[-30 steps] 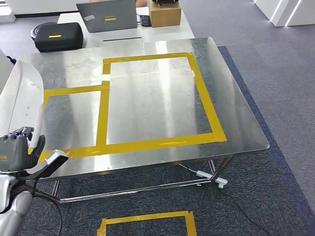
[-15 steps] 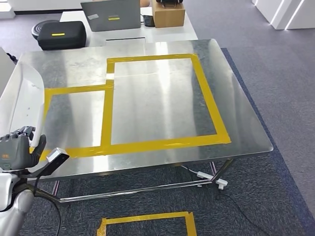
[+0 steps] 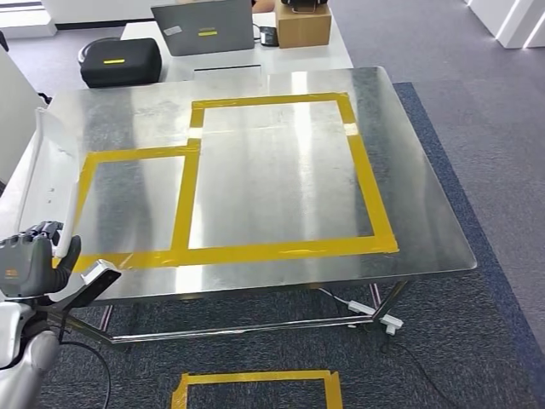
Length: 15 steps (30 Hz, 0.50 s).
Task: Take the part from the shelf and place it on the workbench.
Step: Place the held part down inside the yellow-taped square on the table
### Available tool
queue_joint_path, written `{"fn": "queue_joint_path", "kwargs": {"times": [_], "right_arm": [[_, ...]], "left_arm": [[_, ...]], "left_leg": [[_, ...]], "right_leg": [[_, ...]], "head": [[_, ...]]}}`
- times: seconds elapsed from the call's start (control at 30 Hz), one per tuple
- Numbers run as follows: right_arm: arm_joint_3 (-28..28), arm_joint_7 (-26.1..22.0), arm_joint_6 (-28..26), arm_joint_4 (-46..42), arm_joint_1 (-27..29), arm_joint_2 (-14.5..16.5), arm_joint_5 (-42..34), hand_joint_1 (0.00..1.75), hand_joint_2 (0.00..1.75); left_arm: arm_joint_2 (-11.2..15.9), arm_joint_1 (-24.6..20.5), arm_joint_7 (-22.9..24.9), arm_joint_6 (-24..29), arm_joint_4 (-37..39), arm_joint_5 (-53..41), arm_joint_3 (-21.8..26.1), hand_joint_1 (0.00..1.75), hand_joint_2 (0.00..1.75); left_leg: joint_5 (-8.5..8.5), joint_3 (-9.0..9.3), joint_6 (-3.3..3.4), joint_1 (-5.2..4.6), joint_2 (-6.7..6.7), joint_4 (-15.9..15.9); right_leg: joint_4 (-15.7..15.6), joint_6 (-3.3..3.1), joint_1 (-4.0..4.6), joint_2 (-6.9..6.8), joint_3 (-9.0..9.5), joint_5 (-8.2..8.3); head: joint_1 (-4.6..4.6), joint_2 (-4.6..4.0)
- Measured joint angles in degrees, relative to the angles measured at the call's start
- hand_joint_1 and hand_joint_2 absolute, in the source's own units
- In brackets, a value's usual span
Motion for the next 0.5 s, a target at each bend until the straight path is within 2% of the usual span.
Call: {"fn": "queue_joint_path", "kwargs": {"times": [0.03, 0.07, 0.1, 0.13, 0.2, 0.23, 0.27, 0.3, 0.37, 0.4, 0.43, 0.5], "right_arm": [[-0.01, 0.01, -0.01, 0.01, 0.02, -0.01, 0.0, 0.0, 0.0], [0.0, 0.01, 0.01, 0.01, 0.04, -0.02, 0.01, 0.0, 0.0], [0.01, 0.02, 0.03, 0.01, 0.05, -0.01, 0.01, 0.0, 0.0], [0.01, 0.02, 0.04, 0.01, 0.05, -0.01, 0.01, 0.0, 0.0], [0.02, 0.02, 0.06, -0.01, 0.02, 0.01, 0.02, 0.0, 0.0], [0.02, 0.01, 0.04, -0.01, -0.02, 0.01, 0.02, 0.0, 0.0], [0.02, 0.01, 0.03, -0.01, -0.05, 0.01, 0.02, 0.0, 0.0], [0.03, 0.01, 0.02, -0.01, -0.06, 0.01, 0.03, 0.0, 0.0], [0.03, 0.02, 0.01, -0.01, -0.1, 0.01, 0.03, 0.0, 0.0], [0.04, 0.02, 0.02, -0.01, -0.14, 0.01, 0.03, 0.0, 0.0], [0.04, 0.01, 0.02, -0.01, -0.18, 0.01, 0.03, 0.0, 0.0], [0.1, 0.0, 0.03, -0.01, -0.22, 0.01, 0.03, 0.0, 0.0]], "left_arm": [[-0.01, 0.01, 0.0, -0.01, 0.03, 0.01, -0.01, 1.75, 1.75], [-0.02, 0.08, 0.0, -0.01, 0.08, 0.01, -0.03, 1.75, 1.75], [-0.03, 0.14, 0.0, -0.01, 0.13, 0.01, -0.05, 1.75, 1.75], [-0.03, 0.17, 0.0, -0.01, 0.18, 0.01, -0.07, 1.75, 1.75], [-0.02, 0.13, -0.01, -0.01, 0.22, 0.01, -0.07, 1.75, 1.75], [-0.02, 0.06, -0.01, -0.01, 0.22, 0.01, -0.07, 1.75, 1.75], [-0.02, -0.02, -0.01, -0.01, 0.23, 0.0, -0.08, 1.75, 1.75], [-0.02, -0.04, -0.01, 0.0, 0.23, -0.01, -0.08, 1.75, 1.75], [-0.01, 0.04, 0.02, 0.01, 0.25, 0.0, -0.08, 1.75, 1.75], [0.0, 0.09, 0.03, 0.01, 0.25, 0.0, -0.07, 1.75, 1.75], [0.01, 0.05, 0.04, 0.01, 0.25, 0.01, -0.06, 1.75, 1.75], [-0.06, -0.08, 0.04, 0.01, 0.25, 0.01, -0.09, 1.75, 1.75]], "left_leg": [[-1.55, -1.87, -0.18, 0.11, 0.22, 3.93], [-2.29, -3.24, -0.28, 0.2, 0.32, 6.72], [-1.95, -3.7, -0.31, 0.24, 0.38, 7.54], [-0.52, -3.03, -0.26, 0.25, 0.49, 6.01], [3.4, 0.63, 0.02, 0.15, 1.58, -1.57], [4.56, 2.34, 0.24, -0.04, 2.24, -5.2], [5.04, 3.4, 0.44, -0.21, 2.81, -7.47], [4.87, 3.73, 0.66, -0.39, 3.02, -8.36], [4.88, 3.62, 1.2, -0.48, 2.44, -8.62], [4.98, 3.65, 1.52, -0.4, 2.11, -8.81], [5.1, 3.69, 1.81, -0.3, 1.8, -8.99], [5.28, 3.72, 2.33, -0.17, 1.29, -9.2]], "right_leg": [[0.02, -0.13, 0.05, -0.38, 0.02, -0.07], [0.03, -0.18, 0.09, -0.75, 0.06, -0.12], [0.05, -0.2, 0.11, -1.11, 0.11, -0.17], [0.07, -0.17, 0.12, -1.48, 0.22, -0.25], [0.09, 0.07, 0.17, -2.13, 0.57, -0.49], [0.16, 0.31, 0.31, -2.42, 0.66, -0.65], [0.19, 0.56, 0.46, -2.68, 0.68, -0.76], [0.17, 0.81, 0.6, -2.97, 0.67, -0.84], [-0.01, 1.34, 0.66, -3.62, 0.79, -0.93], [0.15, 1.66, 0.61, -3.5, 0.73, -1.24], [1.02, 1.94, 0.56, -2.99, 0.31, -1.98], [6.38, 2.27, 0.49, -1.3, -2.38, -5.06]], "head": [[-0.01, 0.01], [0.0, 0.01], [-0.01, 0.01], [-0.02, 0.01], [-0.01, 0.01], [-0.03, 0.01], [-0.02, 0.02], [-0.02, 0.02], [0.0, 0.02], [0.01, 0.02], [0.06, 0.01], [0.16, 0.0]]}}
